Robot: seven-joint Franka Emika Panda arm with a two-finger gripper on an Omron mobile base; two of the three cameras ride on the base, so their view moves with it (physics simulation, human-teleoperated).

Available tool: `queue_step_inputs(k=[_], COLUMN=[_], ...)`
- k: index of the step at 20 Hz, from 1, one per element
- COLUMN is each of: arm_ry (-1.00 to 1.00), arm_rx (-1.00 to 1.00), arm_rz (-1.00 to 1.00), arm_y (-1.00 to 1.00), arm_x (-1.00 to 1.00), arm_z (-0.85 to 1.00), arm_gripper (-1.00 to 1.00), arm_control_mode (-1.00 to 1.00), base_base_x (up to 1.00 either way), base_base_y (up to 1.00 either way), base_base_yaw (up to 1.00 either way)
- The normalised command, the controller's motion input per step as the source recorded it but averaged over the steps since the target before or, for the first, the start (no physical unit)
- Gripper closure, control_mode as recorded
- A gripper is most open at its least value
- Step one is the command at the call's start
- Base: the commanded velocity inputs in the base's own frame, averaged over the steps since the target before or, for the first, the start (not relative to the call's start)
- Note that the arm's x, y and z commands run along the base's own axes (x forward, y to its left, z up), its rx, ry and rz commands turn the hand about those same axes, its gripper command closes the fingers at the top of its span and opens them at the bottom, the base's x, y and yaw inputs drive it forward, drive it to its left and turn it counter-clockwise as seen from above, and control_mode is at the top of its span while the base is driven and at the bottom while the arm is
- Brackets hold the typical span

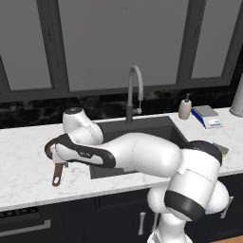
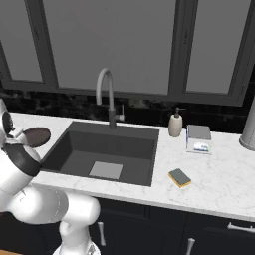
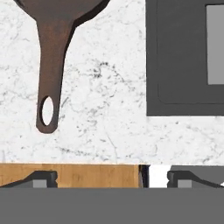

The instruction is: Pick the pan and sponge and place them into the sink. Then turn on the water.

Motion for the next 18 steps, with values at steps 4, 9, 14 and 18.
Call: queue_step_inputs(k=[4,9,14,18], arm_ry=[0.00,0.00,0.00,-0.01], arm_rx=[-0.08,-0.06,-0.07,-0.05], arm_rz=[-0.03,-0.04,-0.04,-0.06], arm_y=[0.41,0.31,0.25,0.08], arm_x=[0.13,0.24,0.29,0.25], arm_z=[-0.16,-0.09,-0.16,-0.30], arm_gripper=[-1.00,-1.00,-1.00,-1.00], arm_control_mode=[-1.00,-1.00,-1.00,-1.00], base_base_x=[0.00,0.00,0.00,0.00], base_base_y=[0.00,0.00,0.00,0.00], base_base_yaw=[0.00,0.00,0.00,0.00])
